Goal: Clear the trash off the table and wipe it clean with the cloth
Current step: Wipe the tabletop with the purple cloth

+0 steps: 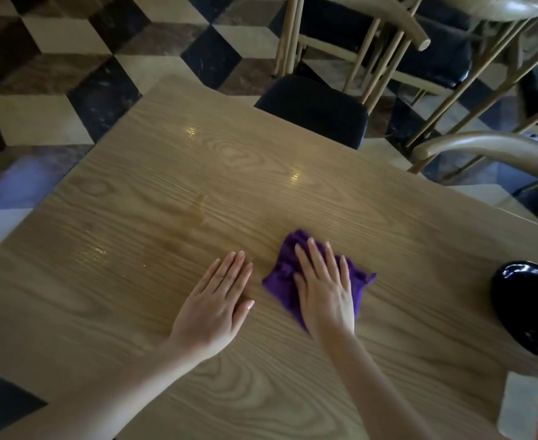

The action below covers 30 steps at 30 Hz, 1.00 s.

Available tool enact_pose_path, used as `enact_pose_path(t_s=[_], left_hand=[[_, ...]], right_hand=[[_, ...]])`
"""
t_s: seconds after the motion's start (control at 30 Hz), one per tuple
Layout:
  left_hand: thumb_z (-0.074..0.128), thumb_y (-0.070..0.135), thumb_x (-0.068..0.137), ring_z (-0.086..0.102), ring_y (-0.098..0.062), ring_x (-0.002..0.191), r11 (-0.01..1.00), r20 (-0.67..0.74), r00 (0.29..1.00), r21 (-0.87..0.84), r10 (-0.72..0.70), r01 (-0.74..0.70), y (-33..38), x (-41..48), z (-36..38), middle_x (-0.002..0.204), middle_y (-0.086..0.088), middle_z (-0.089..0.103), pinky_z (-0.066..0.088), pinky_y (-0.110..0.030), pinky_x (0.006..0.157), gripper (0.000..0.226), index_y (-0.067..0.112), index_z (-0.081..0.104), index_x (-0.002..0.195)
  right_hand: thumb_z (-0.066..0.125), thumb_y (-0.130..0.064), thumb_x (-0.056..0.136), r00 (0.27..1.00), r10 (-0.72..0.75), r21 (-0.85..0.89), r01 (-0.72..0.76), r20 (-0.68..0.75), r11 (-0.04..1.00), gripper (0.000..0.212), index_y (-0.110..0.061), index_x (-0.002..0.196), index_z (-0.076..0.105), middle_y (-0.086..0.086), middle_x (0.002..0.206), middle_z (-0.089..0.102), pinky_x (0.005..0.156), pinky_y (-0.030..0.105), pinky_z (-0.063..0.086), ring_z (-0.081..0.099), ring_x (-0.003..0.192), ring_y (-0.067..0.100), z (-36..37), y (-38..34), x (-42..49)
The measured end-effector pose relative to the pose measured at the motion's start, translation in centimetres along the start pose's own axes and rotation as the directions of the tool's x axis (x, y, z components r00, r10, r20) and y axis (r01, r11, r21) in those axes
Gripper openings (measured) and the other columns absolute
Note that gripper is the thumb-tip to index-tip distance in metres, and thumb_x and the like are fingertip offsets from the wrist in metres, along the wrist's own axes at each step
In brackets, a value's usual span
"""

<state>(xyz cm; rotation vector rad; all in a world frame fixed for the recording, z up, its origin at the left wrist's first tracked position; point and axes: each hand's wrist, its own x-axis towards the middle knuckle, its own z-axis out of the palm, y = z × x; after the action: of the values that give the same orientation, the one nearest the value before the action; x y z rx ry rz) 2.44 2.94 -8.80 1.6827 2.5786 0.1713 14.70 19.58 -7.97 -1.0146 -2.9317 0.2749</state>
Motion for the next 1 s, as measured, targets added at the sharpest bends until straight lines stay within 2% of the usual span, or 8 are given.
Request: enact_pose_path(t_s=[0.1,0.23,0.43,0.63,0.8,0.93,1.0], left_hand=[[0.03,0.041,0.097,0.025,-0.021,0.143,1.0,-0.005,1.0,0.0,0.002,-0.002,0.0,-0.1,0.1,0.153,-0.011,0.03,0.023,-0.037,0.114,0.058,0.007,0.035,0.143],[0.031,0.04,0.097,0.026,-0.022,0.142,1.0,-0.037,0.999,0.019,0.017,-0.016,-0.1,0.0,0.4,0.152,-0.012,0.03,0.022,-0.037,0.115,0.058,0.006,0.035,0.143],[0.027,0.042,0.098,0.026,-0.021,0.142,0.999,-0.047,0.999,0.03,0.015,-0.014,-0.2,0.0,0.7,0.152,-0.011,0.031,0.023,-0.037,0.114,0.057,0.007,0.036,0.142],[0.031,0.042,0.096,0.028,-0.022,0.141,1.0,-0.048,0.999,0.028,0.014,-0.013,-0.2,0.1,0.6,0.15,-0.012,0.034,0.024,-0.037,0.113,0.058,0.006,0.039,0.141],[0.029,0.043,0.096,0.028,-0.023,0.142,0.999,-0.01,1.0,0.032,0.01,-0.01,-0.3,0.0,0.4,0.15,-0.013,0.034,0.02,-0.036,0.114,0.059,0.006,0.038,0.141],[0.027,0.044,0.096,0.029,-0.023,0.141,1.0,0.017,1.0,0.013,0.011,-0.012,-0.2,0.0,0.4,0.15,-0.014,0.035,0.017,-0.036,0.114,0.06,0.004,0.037,0.14],[0.02,0.044,0.098,0.03,-0.024,0.141,1.0,0.042,0.999,-0.006,0.015,-0.015,-0.2,0.0,0.2,0.149,-0.015,0.035,0.016,-0.037,0.114,0.061,0.003,0.038,0.14]], right_hand=[[0.021,-0.041,0.094,0.997,0.082,0.039,-0.082,0.01,0.996,0.053,-0.028,0.142,0.035,-0.004,0.153,0.031,0.117,0.043,0.016,0.024,0.143,0.024,-0.6,0.8,5.6],[0.021,-0.04,0.1,0.99,0.135,0.059,-0.137,0.039,0.989,0.048,-0.031,0.147,0.021,-0.006,0.158,0.015,0.12,0.043,0.004,0.006,0.147,0.021,-1.2,2.7,12.6],[0.019,-0.041,0.1,0.99,0.138,0.091,-0.137,-0.006,0.986,0.048,-0.03,0.146,0.023,-0.006,0.158,0.017,0.121,0.042,0.001,0.005,0.147,0.019,-1.4,4.0,16.2],[0.024,-0.036,0.1,0.991,0.129,0.136,-0.123,-0.037,0.983,0.047,-0.027,0.146,0.027,-0.005,0.157,0.021,0.121,0.039,0.004,0.009,0.147,0.017,-0.9,3.6,13.1],[0.032,-0.031,0.1,0.998,0.063,0.172,-0.057,-0.031,0.983,0.045,-0.024,0.144,0.033,-0.003,0.155,0.027,0.121,0.038,0.006,0.014,0.146,0.017,-0.4,2.1,7.1],[0.036,-0.029,0.099,0.993,0.104,0.213,-0.091,-0.049,0.973,0.043,-0.022,0.141,0.04,-0.001,0.152,0.035,0.12,0.039,0.009,0.02,0.145,0.019,0.1,0.0,3.0],[0.03,-0.034,0.097,0.99,0.132,0.232,-0.115,-0.056,0.966,0.046,-0.021,0.139,0.043,0.0,0.149,0.039,0.119,0.04,0.012,0.025,0.144,0.021,0.4,-1.2,0.8]])
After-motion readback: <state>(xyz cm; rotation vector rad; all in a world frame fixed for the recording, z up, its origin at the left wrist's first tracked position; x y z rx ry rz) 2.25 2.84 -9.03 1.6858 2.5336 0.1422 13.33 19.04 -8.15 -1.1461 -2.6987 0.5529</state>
